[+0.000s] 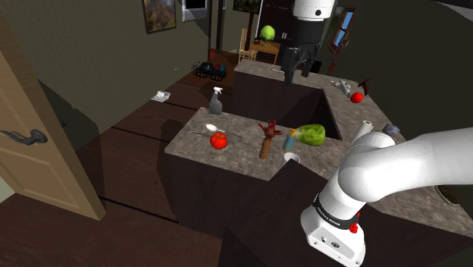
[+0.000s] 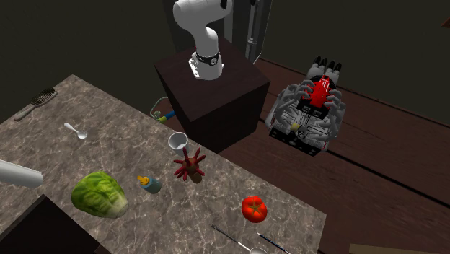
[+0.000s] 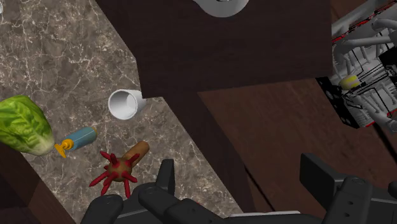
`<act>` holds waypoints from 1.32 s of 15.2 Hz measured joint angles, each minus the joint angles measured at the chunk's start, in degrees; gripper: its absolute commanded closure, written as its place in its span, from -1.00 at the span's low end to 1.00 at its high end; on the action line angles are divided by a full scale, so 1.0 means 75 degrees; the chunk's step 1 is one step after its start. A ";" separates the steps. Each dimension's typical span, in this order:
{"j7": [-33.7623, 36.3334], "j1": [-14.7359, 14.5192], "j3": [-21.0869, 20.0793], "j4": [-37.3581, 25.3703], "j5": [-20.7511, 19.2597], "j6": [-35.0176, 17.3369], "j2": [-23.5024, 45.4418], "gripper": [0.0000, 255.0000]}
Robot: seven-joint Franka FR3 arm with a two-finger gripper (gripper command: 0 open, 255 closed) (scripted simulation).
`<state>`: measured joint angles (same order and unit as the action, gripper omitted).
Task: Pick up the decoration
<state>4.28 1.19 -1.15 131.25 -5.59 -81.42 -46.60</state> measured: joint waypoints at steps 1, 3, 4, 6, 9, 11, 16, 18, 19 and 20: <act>0.0000 0.0000 0.0000 0.0000 0.0000 0.0000 0.0000 -1.00; -0.0133 0.0026 0.0133 0.0162 -0.0104 -0.0278 0.0094 -1.00; -0.0211 0.0041 0.0218 0.0340 -0.0169 -0.0503 0.0125 -1.00; -0.0421 0.0093 0.0441 0.0603 -0.0336 -0.0965 0.0274 -1.00; -0.0706 0.0170 0.0757 0.0986 -0.0566 -0.1693 0.0544 -1.00; -0.0924 0.0235 0.1007 0.1178 -0.0735 -0.2223 0.0831 -1.00; -0.1349 0.0346 0.1534 0.1513 -0.1040 -0.3577 0.1704 -1.00; -0.1545 0.0388 0.1751 0.1550 -0.1136 -0.4072 0.2101 -1.00; -0.1637 0.0411 0.1871 0.1621 -0.1187 -0.4398 0.2331 -1.00; -0.1765 0.0430 0.1996 0.1539 -0.1217 -0.4627 0.2599 -1.00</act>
<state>-8.96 4.42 13.82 142.79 -14.72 -116.12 -27.10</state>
